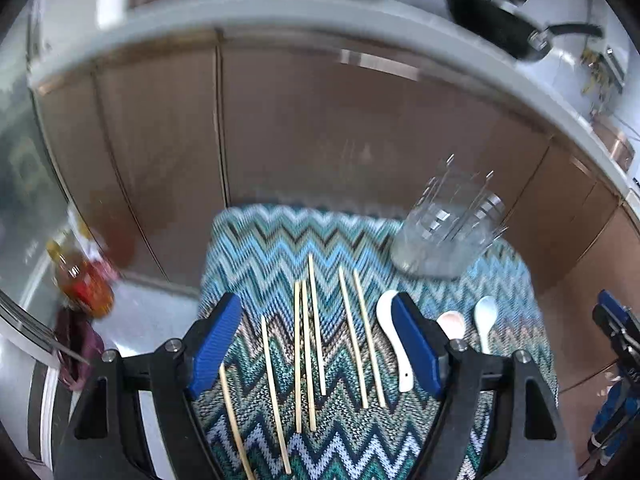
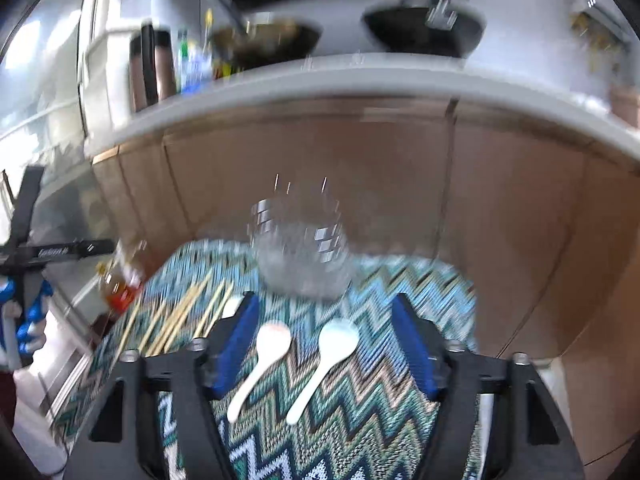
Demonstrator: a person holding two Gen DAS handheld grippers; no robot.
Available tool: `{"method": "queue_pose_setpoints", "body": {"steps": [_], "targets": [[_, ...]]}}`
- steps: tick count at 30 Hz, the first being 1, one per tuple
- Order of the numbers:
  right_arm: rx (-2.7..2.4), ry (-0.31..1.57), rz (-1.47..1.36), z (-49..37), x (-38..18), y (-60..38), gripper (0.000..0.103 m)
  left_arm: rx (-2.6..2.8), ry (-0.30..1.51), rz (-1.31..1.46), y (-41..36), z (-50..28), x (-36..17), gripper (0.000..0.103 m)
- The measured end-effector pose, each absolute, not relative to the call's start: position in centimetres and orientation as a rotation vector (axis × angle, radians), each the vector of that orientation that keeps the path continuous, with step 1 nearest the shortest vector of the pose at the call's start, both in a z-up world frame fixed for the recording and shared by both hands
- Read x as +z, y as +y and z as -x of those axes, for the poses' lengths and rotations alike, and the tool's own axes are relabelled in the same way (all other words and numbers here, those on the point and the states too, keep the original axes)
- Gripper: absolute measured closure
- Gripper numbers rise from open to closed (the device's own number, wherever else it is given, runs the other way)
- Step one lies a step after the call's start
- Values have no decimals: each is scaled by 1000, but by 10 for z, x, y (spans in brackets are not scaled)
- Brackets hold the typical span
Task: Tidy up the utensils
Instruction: 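Grasp a white spoon with the right tool while the left tool grasps a chopstick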
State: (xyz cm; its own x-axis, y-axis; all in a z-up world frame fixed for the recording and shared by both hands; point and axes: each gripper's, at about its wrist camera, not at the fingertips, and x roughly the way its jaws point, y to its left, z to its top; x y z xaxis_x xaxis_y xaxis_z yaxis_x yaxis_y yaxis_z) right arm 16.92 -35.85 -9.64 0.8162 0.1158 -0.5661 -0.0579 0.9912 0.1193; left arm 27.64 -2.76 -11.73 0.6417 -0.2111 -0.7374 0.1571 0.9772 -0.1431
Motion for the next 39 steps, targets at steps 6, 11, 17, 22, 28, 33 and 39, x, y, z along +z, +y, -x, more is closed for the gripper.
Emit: {"method": "queue_pose_setpoints", "body": {"steps": [6, 11, 17, 22, 28, 33, 39], "targets": [[199, 803, -188, -233, -153, -381, 65, -247, 1019, 71, -33, -330, -160, 45], [275, 958, -277, -277, -206, -403, 74, -272, 1144, 76, -33, -359, -193, 60], [295, 1027, -274, -300, -229, -410, 74, -259, 1246, 91, -27, -388, -217, 68], [306, 1047, -242, -311, -236, -407, 74, -254, 1293, 87, -26, -404, -233, 72], [320, 1063, -240, -316, -241, -408, 74, -249, 1339, 46, -34, -415, -251, 80], [331, 1074, -237, -321, -246, -404, 75, -240, 1352, 38, -34, -420, -259, 82], [353, 1095, -218, -327, -254, -399, 79, -222, 1377, 2, -33, -422, -265, 82]]}}
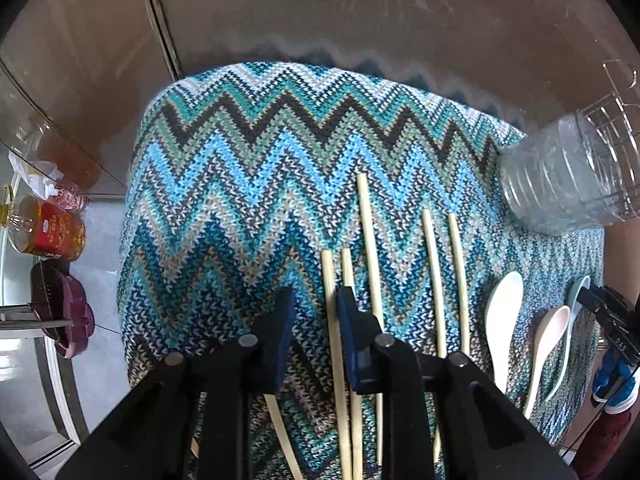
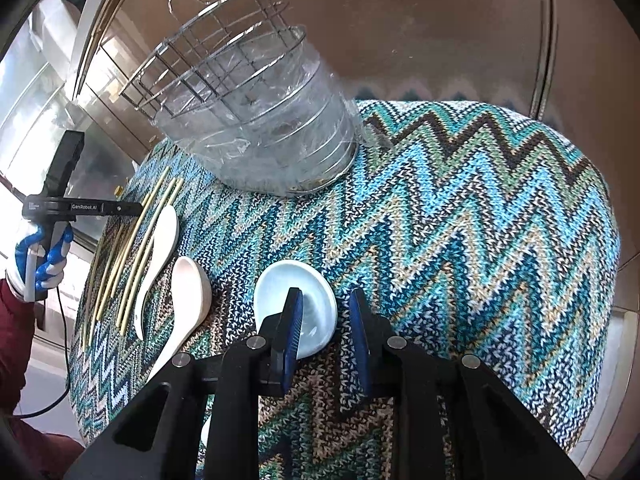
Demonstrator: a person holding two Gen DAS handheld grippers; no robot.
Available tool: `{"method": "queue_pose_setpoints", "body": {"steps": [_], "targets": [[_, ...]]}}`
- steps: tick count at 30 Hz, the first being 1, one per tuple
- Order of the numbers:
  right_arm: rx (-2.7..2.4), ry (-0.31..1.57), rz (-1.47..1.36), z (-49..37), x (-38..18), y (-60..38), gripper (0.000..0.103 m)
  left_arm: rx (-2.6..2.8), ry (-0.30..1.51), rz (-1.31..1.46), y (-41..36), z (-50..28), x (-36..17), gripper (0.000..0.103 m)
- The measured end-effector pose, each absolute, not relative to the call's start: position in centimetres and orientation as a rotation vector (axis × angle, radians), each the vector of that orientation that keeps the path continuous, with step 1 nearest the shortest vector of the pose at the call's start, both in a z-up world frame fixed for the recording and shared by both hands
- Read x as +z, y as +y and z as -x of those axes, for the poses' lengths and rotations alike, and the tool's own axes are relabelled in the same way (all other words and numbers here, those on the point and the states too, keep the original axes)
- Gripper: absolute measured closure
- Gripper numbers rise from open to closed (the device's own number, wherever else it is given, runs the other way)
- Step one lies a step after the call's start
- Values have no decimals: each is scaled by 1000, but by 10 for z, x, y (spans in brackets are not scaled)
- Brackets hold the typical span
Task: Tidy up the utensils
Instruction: 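Grasp a white spoon with the right tool while the left tool grasps a chopstick, then lift the spoon and chopstick and carry both over the utensil holder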
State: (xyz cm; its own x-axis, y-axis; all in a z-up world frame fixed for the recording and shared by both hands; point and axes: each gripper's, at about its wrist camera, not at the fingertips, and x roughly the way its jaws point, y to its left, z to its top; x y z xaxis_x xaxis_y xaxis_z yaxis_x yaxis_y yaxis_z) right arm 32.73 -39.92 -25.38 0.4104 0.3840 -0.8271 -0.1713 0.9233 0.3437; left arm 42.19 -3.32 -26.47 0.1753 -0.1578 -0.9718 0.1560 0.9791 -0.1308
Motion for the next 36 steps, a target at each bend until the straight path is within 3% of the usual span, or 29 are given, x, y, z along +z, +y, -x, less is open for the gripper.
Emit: {"method": "queue_pose_setpoints", "body": {"steps": [6, 9, 12, 14, 22, 26, 36], "targets": [[385, 1122, -208, -340, -261, -394, 83, -206, 1402, -83, -48, -426, -271, 82], [412, 1126, -216, -344, -262, -392, 92, -199, 1398, -87, -52, -430, -272, 83], [425, 1120, -206, -345, -262, -390, 95, -192, 1382, -57, -55, -430, -272, 96], [422, 1102, -194, -341, -257, -387, 95, -199, 1367, -18, -62, -418, -269, 98], [357, 978, -113, -305, -208, -383, 96, -238, 1194, 109, -32, -380, -214, 98], [295, 860, -64, -287, -160, -384, 96, -265, 1021, 154, -23, -364, -157, 98], [97, 417, 18, -269, -43, -358, 96, -327, 371, 305, -68, -327, 3, 98]]}}
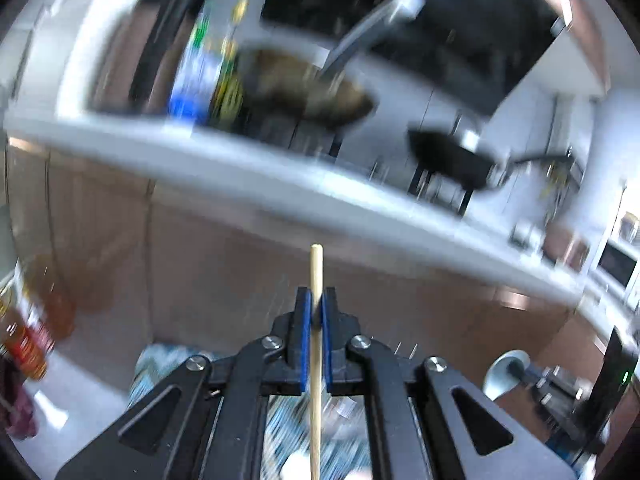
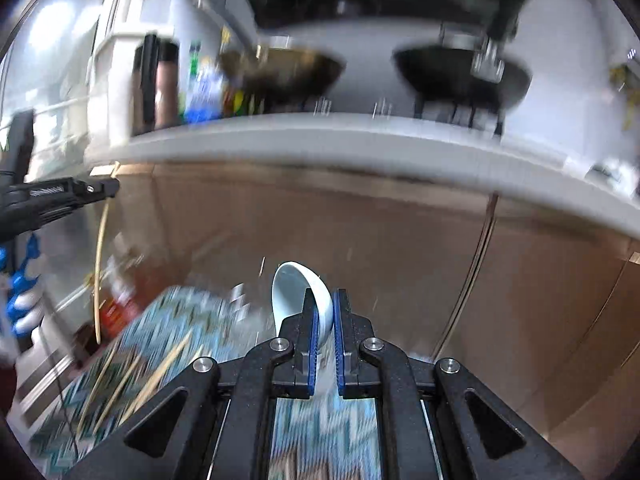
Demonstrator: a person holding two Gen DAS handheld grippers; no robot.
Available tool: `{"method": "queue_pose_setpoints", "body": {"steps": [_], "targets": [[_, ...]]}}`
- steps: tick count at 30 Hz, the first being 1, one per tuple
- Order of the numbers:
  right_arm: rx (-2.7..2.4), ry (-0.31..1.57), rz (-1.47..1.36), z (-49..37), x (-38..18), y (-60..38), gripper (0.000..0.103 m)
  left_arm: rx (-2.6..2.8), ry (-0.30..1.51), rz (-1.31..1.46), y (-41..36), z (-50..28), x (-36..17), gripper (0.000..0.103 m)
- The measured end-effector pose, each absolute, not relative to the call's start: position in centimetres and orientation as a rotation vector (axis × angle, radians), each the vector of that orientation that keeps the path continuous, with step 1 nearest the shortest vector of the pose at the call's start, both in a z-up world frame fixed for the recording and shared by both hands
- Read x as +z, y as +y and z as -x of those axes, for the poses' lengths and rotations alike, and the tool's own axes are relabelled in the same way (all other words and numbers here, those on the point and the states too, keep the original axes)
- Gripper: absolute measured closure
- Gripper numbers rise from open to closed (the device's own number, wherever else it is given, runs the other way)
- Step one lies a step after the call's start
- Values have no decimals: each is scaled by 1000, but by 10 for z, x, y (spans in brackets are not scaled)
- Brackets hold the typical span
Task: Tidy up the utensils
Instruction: 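Lift the spoon and chopstick and carry both over the utensil holder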
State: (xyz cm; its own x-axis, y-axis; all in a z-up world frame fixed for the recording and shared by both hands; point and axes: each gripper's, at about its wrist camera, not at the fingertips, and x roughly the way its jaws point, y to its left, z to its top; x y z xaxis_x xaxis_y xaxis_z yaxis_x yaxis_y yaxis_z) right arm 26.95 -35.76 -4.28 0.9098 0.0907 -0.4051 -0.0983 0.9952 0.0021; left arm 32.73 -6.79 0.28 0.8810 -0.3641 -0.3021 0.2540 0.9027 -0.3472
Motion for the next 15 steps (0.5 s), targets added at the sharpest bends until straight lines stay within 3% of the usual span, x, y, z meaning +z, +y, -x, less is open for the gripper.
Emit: {"method": "queue_pose_setpoints", "body": {"steps": [7, 15], "targets": [[-97, 222, 84, -304, -49, -329, 96, -295, 135, 359, -126, -330, 5, 98], [-190, 204, 87, -325, -93, -331, 96, -245, 87, 315, -174, -365, -52, 98]]}}
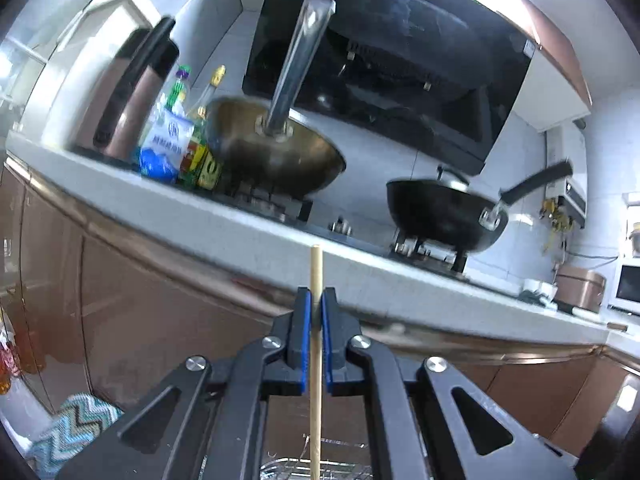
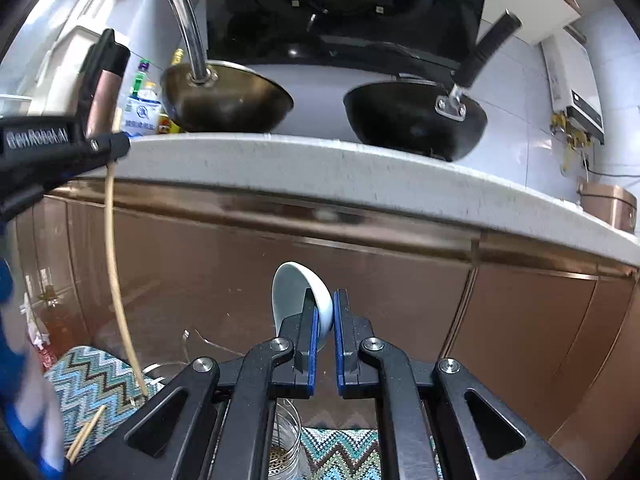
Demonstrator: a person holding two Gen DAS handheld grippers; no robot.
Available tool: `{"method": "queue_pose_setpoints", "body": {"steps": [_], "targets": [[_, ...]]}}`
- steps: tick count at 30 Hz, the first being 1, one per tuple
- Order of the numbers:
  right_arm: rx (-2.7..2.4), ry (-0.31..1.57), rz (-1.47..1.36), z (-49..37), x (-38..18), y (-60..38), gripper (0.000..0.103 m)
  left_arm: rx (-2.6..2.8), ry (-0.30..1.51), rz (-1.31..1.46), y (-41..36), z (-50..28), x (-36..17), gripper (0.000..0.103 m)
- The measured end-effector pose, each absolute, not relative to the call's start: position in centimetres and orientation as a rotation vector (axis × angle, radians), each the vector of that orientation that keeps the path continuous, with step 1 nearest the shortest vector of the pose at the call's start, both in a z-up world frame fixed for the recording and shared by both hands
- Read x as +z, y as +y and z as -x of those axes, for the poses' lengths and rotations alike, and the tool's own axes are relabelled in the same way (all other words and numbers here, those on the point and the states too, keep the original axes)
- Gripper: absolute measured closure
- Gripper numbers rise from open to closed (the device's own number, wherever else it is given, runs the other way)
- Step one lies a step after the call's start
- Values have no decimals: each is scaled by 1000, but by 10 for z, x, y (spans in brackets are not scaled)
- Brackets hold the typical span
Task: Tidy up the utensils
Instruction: 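Lift the spoon and chopstick and carry both over the utensil holder, then open both tools to drop the spoon and chopstick into the holder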
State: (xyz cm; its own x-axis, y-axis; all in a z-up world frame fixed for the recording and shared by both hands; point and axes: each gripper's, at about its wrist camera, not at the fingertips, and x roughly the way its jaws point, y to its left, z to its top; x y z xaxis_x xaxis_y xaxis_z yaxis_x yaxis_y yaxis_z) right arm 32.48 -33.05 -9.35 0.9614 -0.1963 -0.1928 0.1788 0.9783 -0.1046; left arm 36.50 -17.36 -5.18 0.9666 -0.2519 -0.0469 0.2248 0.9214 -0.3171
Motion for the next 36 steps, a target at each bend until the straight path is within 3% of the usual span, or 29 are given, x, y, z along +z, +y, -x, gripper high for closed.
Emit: {"method": "queue_pose_setpoints", "body": {"steps": [6, 9, 12, 13, 18, 27, 36], "targets": [[-165, 239, 69, -338, -127, -332, 95, -196, 99, 253, -188, -378, -98, 97], [-154, 257, 61, -339, -139, -331, 89, -201, 107, 231, -189, -377, -108, 96], [-144, 257, 40, -337, -141, -333, 73, -212, 104, 218, -186, -369, -108, 84], [-146, 252, 38, -333, -138, -333, 68, -213, 100, 214, -184, -365, -105, 82], [-159, 211, 21, -314, -108, -339, 66, -215, 54, 201, -161, -339, -65, 64], [-127, 135, 31, -234, -27, -329, 66, -189, 46, 147, -97, -272, 19, 64], [-41, 144, -6, -147, 22, -318, 66, -230, 279, 162, -28, -219, 46, 64]]}}
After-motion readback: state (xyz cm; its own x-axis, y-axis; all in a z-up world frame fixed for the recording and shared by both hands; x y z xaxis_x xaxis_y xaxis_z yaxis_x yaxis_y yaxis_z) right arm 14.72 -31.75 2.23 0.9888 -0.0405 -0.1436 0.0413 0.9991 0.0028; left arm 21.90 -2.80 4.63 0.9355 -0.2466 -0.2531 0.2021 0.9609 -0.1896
